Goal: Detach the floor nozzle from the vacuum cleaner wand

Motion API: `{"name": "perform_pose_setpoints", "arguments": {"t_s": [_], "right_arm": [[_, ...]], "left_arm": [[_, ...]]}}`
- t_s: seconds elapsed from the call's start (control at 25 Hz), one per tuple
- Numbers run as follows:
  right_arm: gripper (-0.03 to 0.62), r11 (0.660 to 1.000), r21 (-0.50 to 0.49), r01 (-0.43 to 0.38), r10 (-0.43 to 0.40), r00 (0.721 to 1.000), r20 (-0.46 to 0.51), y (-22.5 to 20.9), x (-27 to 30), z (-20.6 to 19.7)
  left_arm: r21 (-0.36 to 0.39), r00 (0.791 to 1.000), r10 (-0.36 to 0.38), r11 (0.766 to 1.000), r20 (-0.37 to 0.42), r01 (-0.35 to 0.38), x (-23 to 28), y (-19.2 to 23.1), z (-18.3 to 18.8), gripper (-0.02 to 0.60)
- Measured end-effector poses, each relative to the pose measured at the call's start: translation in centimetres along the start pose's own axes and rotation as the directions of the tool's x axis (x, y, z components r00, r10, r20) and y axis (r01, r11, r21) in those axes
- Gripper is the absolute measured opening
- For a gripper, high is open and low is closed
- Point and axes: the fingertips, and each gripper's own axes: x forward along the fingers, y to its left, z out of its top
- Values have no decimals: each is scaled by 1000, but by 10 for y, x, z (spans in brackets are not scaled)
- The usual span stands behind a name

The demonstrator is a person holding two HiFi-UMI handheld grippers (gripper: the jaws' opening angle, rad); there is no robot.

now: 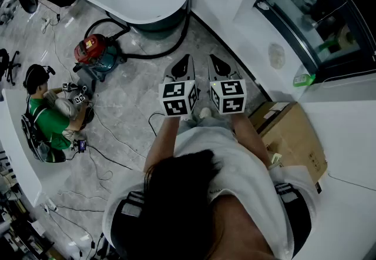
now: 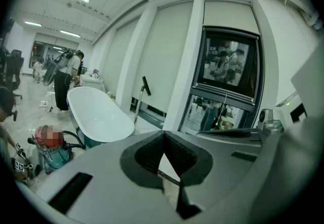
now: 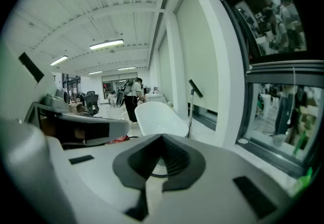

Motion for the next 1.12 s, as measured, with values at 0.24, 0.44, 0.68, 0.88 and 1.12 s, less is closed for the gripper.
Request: {"name": "perform_pose_setpoints", "arguments": {"t_s": [0.24, 0.44, 0.68, 0.88, 1.12], "right_arm": [[15, 1000, -4, 1, -1, 1000, -2, 1, -3, -2], [15, 1000, -14, -1, 1, 1000, -6, 1, -5, -3], [15, 999, 29, -30, 30, 999, 11, -8, -7, -4], [15, 998, 53, -32, 31, 999, 13, -26, -8, -5], [15, 998, 67, -21, 21, 1000, 8, -52, -3, -3]], "left_arm": [[10, 1000, -2, 1000, -6, 2, -2, -4, -3, 5], [12, 1000, -1, 1000, -9, 1, -2, -7, -4, 5], [12, 1000, -4, 1000, -19, 4, 4, -16, -6, 5], [15, 1000, -8, 1000, -26, 8, 17, -29, -6, 5], [7, 1000, 3, 1000, -17, -3, 35, -40, 0, 5]]}}
